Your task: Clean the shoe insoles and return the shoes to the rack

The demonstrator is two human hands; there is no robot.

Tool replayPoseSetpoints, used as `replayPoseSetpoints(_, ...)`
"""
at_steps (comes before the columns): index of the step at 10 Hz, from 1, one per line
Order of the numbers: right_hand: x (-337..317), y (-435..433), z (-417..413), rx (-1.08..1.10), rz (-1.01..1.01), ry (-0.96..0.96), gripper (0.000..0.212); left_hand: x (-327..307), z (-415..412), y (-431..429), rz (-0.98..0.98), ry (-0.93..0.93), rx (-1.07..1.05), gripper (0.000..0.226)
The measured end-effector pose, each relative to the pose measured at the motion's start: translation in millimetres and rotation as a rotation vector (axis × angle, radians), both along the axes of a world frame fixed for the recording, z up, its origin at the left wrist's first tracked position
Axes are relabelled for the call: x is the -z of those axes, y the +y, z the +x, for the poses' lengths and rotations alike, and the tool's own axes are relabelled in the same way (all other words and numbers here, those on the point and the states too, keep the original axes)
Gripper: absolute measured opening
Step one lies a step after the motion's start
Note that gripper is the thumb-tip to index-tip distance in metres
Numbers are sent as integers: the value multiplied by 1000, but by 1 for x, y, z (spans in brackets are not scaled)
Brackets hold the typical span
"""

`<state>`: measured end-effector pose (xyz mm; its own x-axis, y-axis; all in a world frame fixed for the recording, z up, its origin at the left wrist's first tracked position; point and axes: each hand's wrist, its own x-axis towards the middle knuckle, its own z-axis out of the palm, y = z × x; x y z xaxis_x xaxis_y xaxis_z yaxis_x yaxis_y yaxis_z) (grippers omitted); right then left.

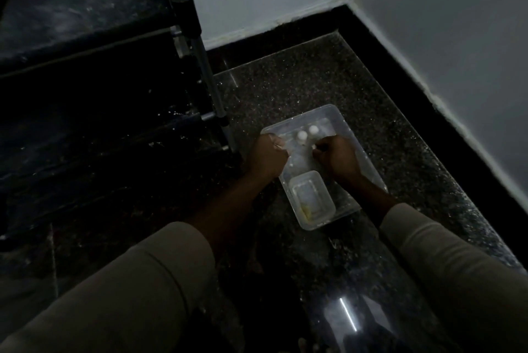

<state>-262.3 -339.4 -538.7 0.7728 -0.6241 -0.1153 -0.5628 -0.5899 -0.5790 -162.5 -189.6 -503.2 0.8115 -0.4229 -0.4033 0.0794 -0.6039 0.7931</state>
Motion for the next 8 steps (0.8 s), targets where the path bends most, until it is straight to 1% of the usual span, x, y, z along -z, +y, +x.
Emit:
replayPoseSetpoints(3,8,-1,5,3,22,-5,16,-9,5,9,24,-76,39,12)
replayPoseSetpoints(5,10,1,4,6,36,-13,14,-11,8,18,34,-184,105,10)
replayPoseSetpoints(6,7,2,-1,-14,-9,-30,14,-10,7,22,51,-244,153,11)
replayPoseSetpoints(7,5,9,-5,-63,-134,-126,14,-10,4,31,19,-285,183,17)
replayPoseSetpoints(8,2,15,-7,43,-5,-79,25,-9,2,35,-21,-321,223,24)
